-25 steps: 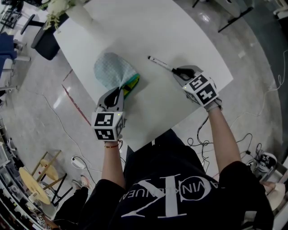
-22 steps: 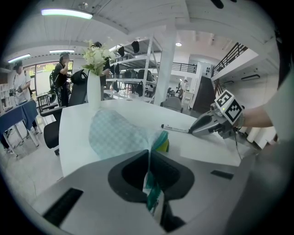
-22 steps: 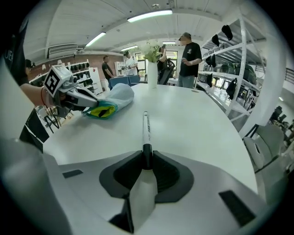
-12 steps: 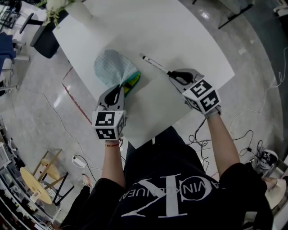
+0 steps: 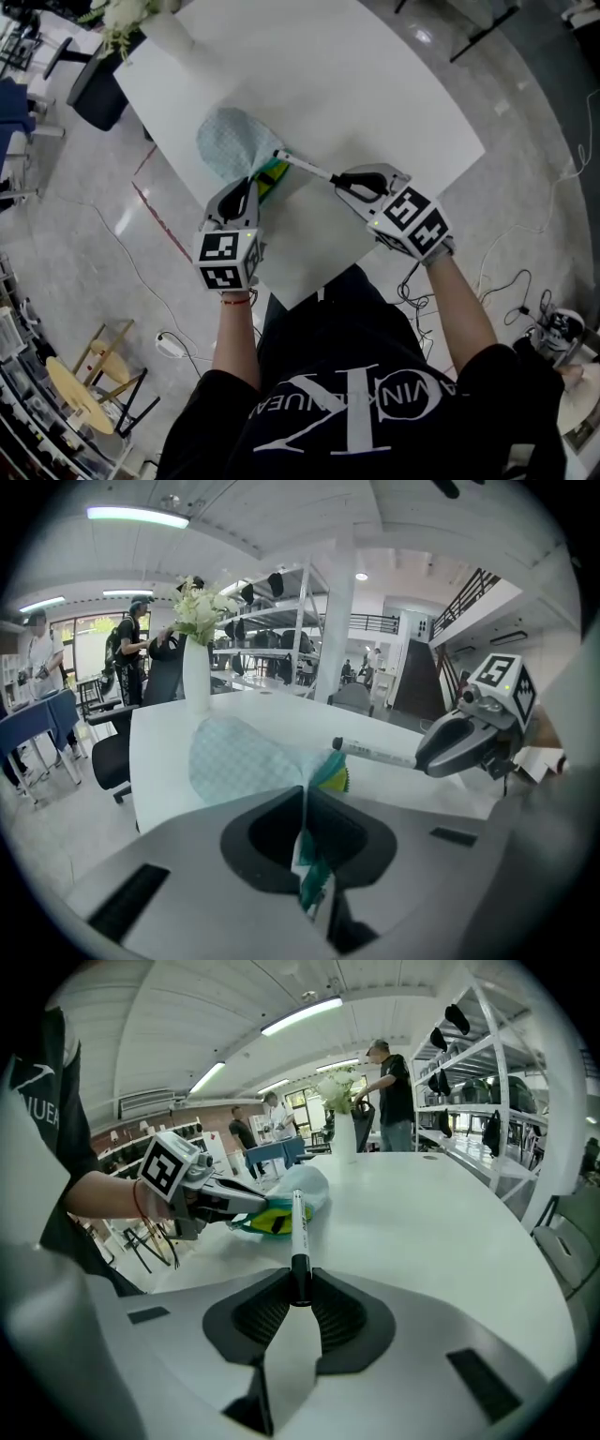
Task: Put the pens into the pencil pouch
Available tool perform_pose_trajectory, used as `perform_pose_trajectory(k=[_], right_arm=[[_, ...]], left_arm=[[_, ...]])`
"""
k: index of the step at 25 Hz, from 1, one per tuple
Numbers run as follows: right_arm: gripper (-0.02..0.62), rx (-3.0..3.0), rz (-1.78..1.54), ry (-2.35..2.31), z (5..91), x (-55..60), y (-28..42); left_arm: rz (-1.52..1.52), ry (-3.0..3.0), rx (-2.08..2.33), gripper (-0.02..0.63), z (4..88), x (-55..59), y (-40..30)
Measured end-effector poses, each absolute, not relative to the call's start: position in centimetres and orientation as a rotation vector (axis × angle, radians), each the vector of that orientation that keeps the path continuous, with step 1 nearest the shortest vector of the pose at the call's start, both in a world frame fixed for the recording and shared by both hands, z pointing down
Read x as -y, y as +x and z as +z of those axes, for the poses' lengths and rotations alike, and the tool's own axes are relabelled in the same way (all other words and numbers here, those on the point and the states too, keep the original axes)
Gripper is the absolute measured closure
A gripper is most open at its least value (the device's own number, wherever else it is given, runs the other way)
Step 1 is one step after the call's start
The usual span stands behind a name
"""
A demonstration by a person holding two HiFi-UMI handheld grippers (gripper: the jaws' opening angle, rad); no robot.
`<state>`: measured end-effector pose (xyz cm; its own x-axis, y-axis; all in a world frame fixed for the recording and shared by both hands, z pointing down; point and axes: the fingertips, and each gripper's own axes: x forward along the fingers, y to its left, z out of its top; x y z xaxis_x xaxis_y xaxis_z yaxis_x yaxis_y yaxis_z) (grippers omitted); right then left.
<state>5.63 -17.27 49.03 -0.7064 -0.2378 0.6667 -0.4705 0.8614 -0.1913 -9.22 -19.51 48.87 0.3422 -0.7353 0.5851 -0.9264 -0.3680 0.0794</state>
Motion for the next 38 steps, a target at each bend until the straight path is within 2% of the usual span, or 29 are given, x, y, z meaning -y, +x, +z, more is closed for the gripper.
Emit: perform_pose_trajectory(k=[24,38], right_arm=[[0.512,2.244,0.752,0.559,51.1,14.8,1.6],[0.511,2.226,0.759,0.616,51.1,16.4,-2.0]], left_arm=[[0.662,2.281,1.393,0.588,47.5,18.8,-9.0],[0.703,2.342,1.315,0.588,47.6,17.9,-7.8]])
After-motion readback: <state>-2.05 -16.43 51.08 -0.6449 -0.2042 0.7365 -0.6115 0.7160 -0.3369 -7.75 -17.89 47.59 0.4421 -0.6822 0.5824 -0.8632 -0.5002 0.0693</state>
